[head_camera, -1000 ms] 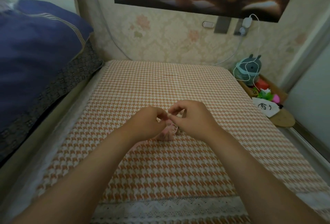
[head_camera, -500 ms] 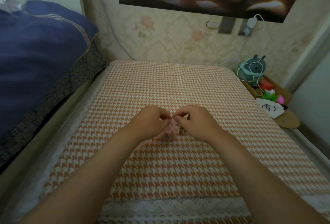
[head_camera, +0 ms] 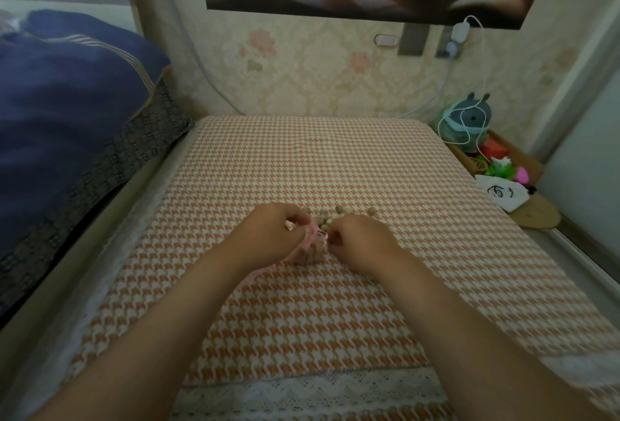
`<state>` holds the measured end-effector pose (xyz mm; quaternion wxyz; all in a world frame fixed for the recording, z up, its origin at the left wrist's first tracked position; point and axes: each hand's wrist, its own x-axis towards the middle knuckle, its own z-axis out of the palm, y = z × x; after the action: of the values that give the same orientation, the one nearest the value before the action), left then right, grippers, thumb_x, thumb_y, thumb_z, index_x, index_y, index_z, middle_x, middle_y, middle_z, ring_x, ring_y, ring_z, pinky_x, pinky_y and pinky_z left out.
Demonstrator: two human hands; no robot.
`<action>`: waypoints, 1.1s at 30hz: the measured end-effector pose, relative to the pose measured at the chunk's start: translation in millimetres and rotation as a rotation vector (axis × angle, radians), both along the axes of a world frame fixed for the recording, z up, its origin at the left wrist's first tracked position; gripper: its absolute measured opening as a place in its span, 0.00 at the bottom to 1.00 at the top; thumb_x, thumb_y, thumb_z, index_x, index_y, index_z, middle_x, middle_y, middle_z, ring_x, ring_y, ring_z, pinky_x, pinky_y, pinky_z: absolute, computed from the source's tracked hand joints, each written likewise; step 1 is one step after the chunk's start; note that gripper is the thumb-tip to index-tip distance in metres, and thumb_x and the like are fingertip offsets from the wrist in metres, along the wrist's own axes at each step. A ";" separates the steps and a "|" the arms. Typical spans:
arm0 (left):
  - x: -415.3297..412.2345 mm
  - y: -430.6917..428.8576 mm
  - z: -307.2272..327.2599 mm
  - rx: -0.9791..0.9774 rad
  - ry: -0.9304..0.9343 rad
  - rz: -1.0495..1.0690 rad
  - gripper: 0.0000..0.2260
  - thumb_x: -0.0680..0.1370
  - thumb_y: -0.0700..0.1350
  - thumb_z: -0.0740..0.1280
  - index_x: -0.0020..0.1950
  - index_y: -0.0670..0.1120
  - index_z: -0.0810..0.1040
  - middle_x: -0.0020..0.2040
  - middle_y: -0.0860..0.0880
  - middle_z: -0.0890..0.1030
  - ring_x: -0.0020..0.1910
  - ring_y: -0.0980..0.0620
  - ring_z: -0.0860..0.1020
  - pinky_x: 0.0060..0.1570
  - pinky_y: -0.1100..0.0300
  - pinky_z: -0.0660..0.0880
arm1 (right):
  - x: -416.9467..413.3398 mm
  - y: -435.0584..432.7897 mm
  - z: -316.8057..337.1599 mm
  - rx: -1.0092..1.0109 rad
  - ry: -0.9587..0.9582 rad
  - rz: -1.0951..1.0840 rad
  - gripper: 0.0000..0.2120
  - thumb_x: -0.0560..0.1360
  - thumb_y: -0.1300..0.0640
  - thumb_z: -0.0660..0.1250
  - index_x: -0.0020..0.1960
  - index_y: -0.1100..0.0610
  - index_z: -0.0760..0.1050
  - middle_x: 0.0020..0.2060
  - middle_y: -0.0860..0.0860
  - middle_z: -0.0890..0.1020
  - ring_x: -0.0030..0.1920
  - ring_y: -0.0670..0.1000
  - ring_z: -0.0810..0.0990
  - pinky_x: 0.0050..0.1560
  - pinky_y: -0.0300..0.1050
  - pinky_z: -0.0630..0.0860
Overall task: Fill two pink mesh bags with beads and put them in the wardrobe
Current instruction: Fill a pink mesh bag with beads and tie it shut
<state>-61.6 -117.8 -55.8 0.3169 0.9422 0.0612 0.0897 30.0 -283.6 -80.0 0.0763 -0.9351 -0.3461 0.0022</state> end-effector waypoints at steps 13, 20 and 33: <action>3.1 -1.2 -2.2 -0.021 0.005 -0.030 0.11 0.78 0.46 0.65 0.59 0.52 0.81 0.49 0.60 0.80 0.38 0.68 0.75 0.36 0.76 0.66 | -9.5 -3.8 40.4 0.506 0.054 0.020 0.07 0.76 0.44 0.70 0.51 0.43 0.82 0.42 0.38 0.82 0.44 0.38 0.78 0.46 0.41 0.77; 5.1 2.5 -6.5 -0.039 -0.020 -0.054 0.12 0.78 0.46 0.66 0.61 0.49 0.81 0.55 0.53 0.83 0.39 0.67 0.74 0.39 0.76 0.66 | -14.0 6.2 33.3 0.325 0.030 0.075 0.08 0.75 0.39 0.69 0.52 0.40 0.80 0.47 0.39 0.78 0.47 0.40 0.77 0.49 0.47 0.78; 7.7 0.2 -0.8 -0.102 -0.035 -0.097 0.11 0.77 0.47 0.66 0.58 0.53 0.82 0.51 0.58 0.82 0.42 0.67 0.77 0.43 0.72 0.71 | -7.9 0.5 38.5 0.274 0.149 -0.036 0.13 0.77 0.45 0.67 0.38 0.47 0.84 0.30 0.47 0.83 0.33 0.48 0.80 0.39 0.54 0.80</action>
<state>-54.0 -117.7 -56.6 0.3696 0.9250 0.0146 0.0876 22.1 -283.2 -41.5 0.2288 -0.9191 -0.3199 0.0230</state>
